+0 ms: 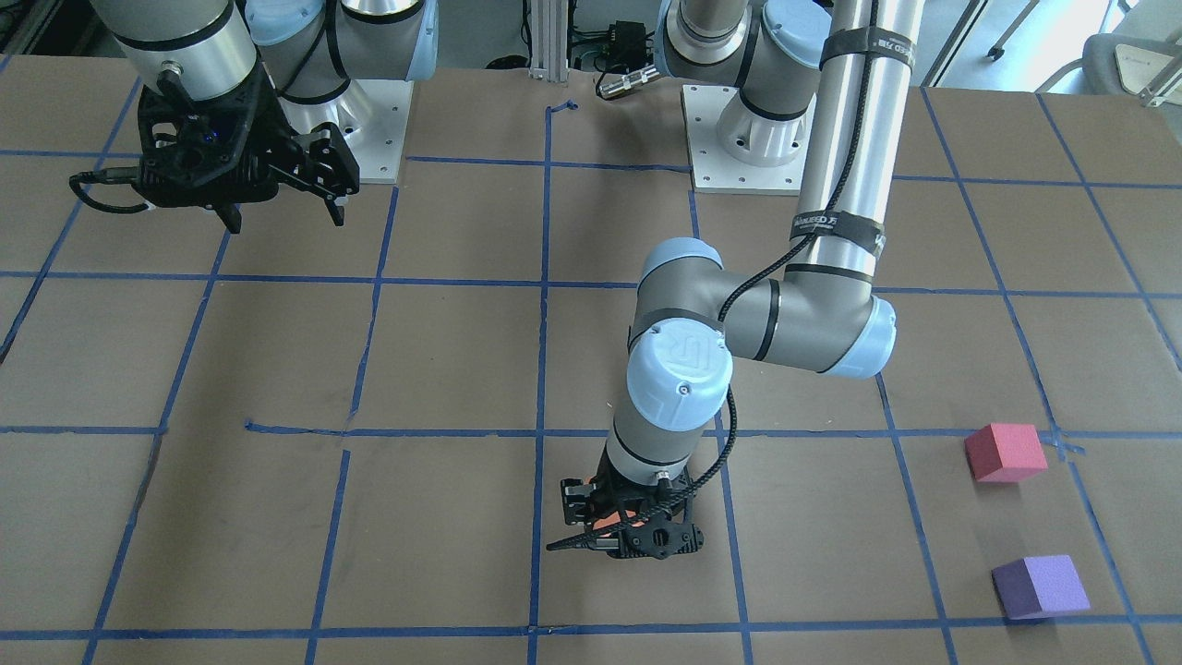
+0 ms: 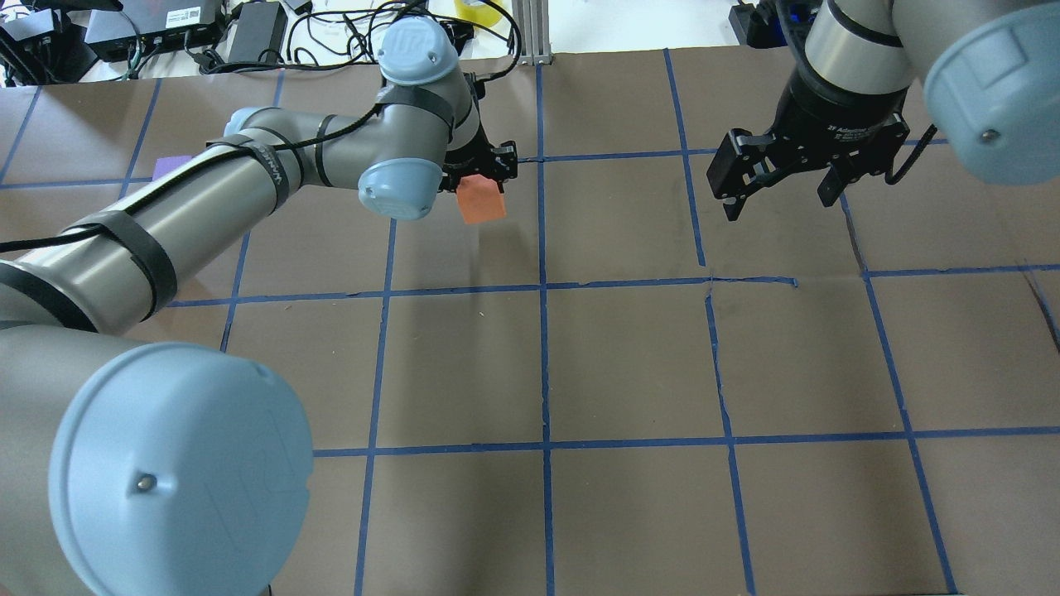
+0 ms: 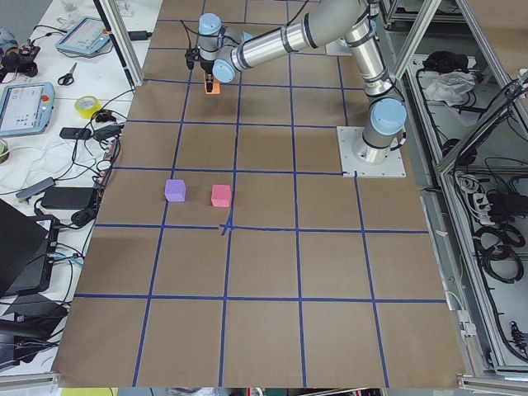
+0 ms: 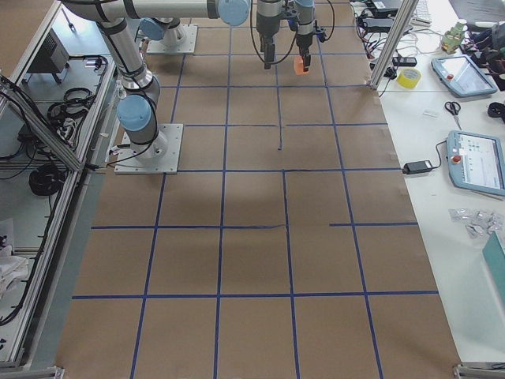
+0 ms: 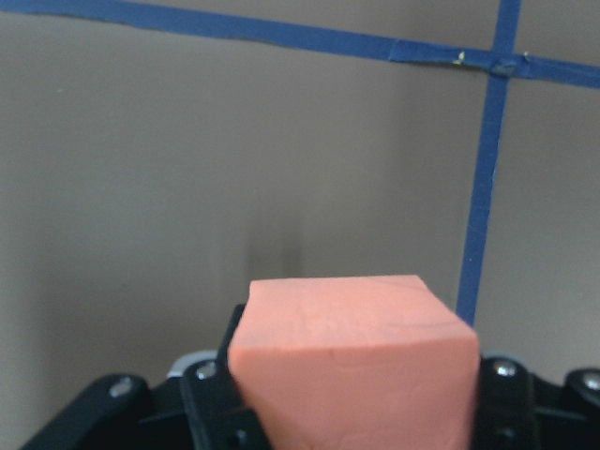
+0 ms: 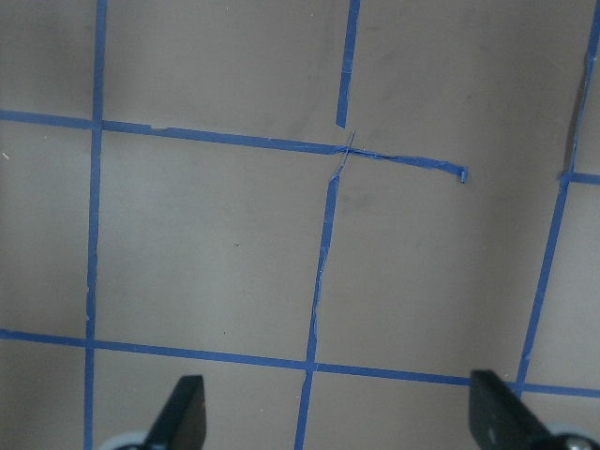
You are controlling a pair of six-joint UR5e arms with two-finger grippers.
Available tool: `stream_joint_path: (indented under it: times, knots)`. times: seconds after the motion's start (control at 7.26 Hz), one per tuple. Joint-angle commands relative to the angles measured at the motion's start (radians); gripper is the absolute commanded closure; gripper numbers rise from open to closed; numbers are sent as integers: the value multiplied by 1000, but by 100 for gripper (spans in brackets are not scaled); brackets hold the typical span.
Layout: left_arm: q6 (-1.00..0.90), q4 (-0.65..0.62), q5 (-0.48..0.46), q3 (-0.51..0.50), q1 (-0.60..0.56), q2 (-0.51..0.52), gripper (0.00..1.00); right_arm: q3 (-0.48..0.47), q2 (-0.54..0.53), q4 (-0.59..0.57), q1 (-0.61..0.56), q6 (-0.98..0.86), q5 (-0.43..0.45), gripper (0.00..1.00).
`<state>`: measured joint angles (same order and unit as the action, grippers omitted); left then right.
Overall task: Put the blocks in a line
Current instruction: 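Grasp the orange cube with the left gripper and lift it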
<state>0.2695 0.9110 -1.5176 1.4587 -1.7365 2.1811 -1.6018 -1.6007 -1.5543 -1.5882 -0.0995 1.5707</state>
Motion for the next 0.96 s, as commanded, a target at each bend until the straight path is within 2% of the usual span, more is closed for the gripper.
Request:
stream_joint_path:
  times: [0.0,0.41,0.55,0.83]
  knots:
    - [-122,89,-1,-15,162,-55,90,3,-7,-7,1,4,0,0]
    - [-503,95,16,-23,410,-75,89,2,-7,-10,1,-6,-5,0]
    - [-583,97,77,-27,498,-75,89,0,-7,-13,1,-6,-5,0]
    - [-723,124,105,-50,600,-44,89,-4,-5,-36,1,-6,-2,0]
